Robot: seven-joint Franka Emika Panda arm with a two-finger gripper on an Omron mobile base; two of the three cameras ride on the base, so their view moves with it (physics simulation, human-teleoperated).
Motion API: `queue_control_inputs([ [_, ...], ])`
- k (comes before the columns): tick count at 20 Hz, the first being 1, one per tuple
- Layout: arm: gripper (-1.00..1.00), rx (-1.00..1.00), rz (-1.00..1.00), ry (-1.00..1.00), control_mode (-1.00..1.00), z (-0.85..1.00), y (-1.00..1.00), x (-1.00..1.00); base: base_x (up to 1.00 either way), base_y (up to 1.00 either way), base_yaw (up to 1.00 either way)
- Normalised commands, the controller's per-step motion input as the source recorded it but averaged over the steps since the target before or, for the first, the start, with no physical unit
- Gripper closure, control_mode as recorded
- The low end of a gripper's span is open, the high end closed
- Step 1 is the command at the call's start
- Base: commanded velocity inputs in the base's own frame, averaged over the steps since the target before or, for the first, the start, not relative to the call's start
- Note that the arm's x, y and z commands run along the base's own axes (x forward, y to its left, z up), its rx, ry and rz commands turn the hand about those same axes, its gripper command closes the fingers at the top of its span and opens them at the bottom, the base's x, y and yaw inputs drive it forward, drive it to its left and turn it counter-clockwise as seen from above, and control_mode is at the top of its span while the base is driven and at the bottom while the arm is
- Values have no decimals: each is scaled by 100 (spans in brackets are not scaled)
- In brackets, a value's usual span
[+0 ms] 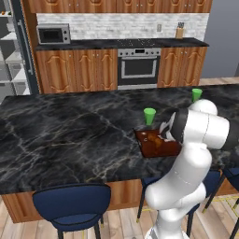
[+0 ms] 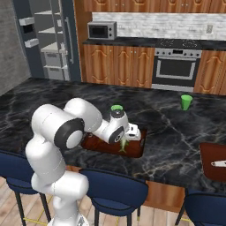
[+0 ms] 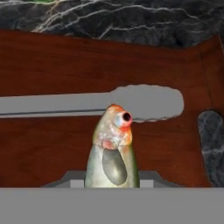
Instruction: Gather the cucumber and carrot from the fridge and place them on a tray on the dining counter. Then gather the chicken drumstick and fish from the fridge and place them on the other tray.
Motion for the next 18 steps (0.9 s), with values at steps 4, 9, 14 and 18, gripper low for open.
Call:
queue_control_inputs([
  [4, 100, 0, 0, 5, -100, -25, 0, 18, 0, 0, 0],
  [9, -100, 0, 0, 1, -100, -5, 0, -1, 0, 0, 0],
  [14, -100, 0, 0, 0, -100, 1, 0, -32, 0, 0, 0],
  [18, -100, 0, 0, -1, -100, 27, 0, -34, 0, 0, 0],
])
